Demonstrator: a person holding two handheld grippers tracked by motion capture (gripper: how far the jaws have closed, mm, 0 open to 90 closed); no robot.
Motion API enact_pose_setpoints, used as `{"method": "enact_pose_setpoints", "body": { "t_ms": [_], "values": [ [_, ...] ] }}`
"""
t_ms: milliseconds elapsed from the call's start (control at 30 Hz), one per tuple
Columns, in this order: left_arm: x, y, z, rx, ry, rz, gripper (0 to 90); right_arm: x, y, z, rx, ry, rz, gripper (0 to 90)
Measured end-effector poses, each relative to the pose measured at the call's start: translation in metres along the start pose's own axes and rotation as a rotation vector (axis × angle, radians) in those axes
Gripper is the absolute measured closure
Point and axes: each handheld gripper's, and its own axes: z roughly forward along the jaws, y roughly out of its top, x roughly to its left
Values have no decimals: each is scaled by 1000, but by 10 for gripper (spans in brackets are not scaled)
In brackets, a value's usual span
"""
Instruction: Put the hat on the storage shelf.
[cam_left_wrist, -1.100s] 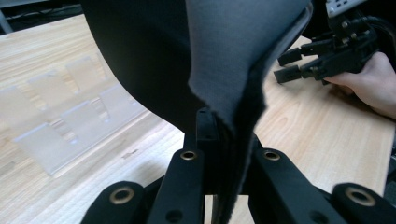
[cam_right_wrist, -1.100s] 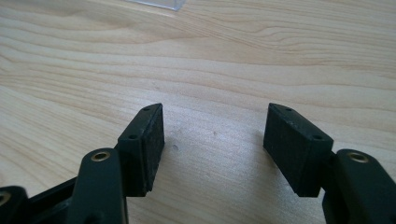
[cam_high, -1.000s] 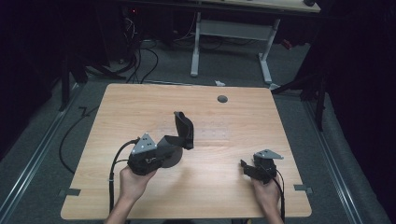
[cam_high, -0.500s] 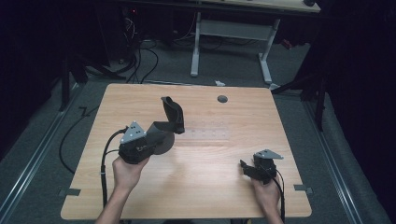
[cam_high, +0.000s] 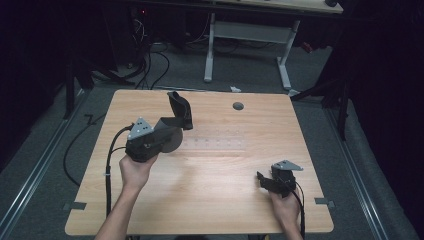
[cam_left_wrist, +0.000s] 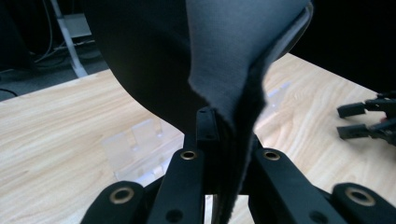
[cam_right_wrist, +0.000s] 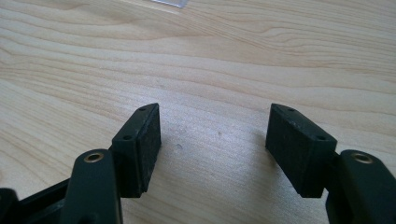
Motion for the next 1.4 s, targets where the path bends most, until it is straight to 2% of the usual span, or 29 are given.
{"method": "enact_pose_setpoints", "body": {
  "t_ms": [133,467,700,1167,1400],
  "values": [
    [7,0,9,-3,23,-1,859,0,0,0,0,1,0,358],
    [19,0,25,-18,62,25,859,0,0,0,2,2,0,357],
    [29,-5,34,-16,94,31,859,0,0,0,2,2,0,357],
    [38,-10,43,-17,140,52,859,0,0,0,2,4,-4,356],
    [40,-12,47,-20,147,52,859,0,0,0,2,4,-4,356]
  ]
}}
